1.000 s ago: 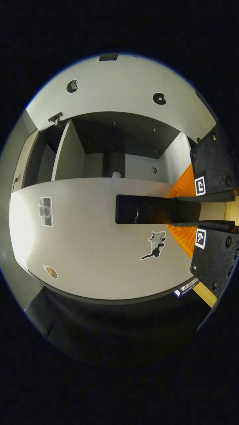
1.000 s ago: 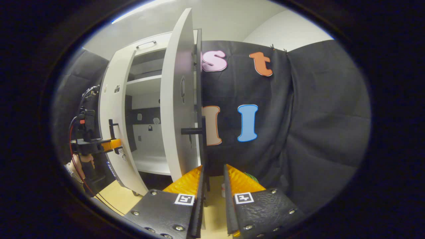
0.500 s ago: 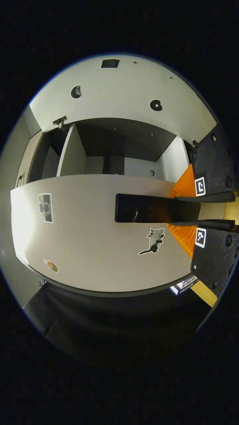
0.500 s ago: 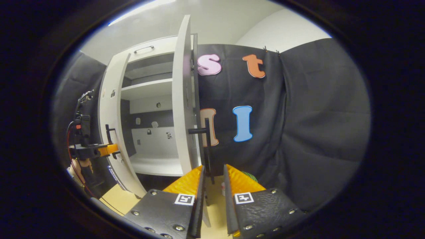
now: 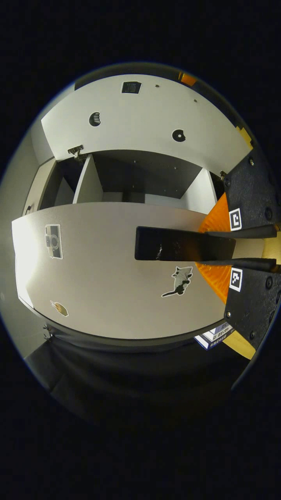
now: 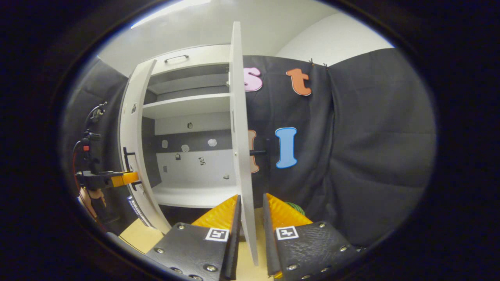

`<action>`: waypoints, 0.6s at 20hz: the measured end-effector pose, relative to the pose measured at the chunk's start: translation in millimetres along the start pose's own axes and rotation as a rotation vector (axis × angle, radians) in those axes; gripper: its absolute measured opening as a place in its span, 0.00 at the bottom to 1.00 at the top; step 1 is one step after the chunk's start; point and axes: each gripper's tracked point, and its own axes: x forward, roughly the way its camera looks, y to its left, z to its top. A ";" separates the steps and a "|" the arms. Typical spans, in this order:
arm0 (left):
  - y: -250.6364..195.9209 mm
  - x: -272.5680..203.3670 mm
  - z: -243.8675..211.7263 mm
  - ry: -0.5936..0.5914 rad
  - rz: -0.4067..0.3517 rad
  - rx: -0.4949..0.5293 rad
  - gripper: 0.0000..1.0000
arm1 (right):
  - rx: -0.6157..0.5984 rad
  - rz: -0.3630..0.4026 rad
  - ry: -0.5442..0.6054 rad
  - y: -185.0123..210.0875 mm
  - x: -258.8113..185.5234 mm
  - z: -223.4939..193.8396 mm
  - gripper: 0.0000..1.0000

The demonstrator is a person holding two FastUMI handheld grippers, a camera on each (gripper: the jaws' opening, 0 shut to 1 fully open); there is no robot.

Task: Open the right door of the double-door shoe cabinet with the right hand, and open the left door with the left hand.

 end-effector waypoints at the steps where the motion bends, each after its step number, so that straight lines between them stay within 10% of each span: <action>1: 0.6 -2.0 0.2 0.002 -0.007 -0.002 0.20 | 0.001 -0.001 0.001 3.3 -2.0 -1.4 0.25; 12: 19.3 -35.5 -1.0 0.001 -0.046 -0.027 0.20 | 0.008 0.070 0.015 60.5 -13.5 -9.9 0.29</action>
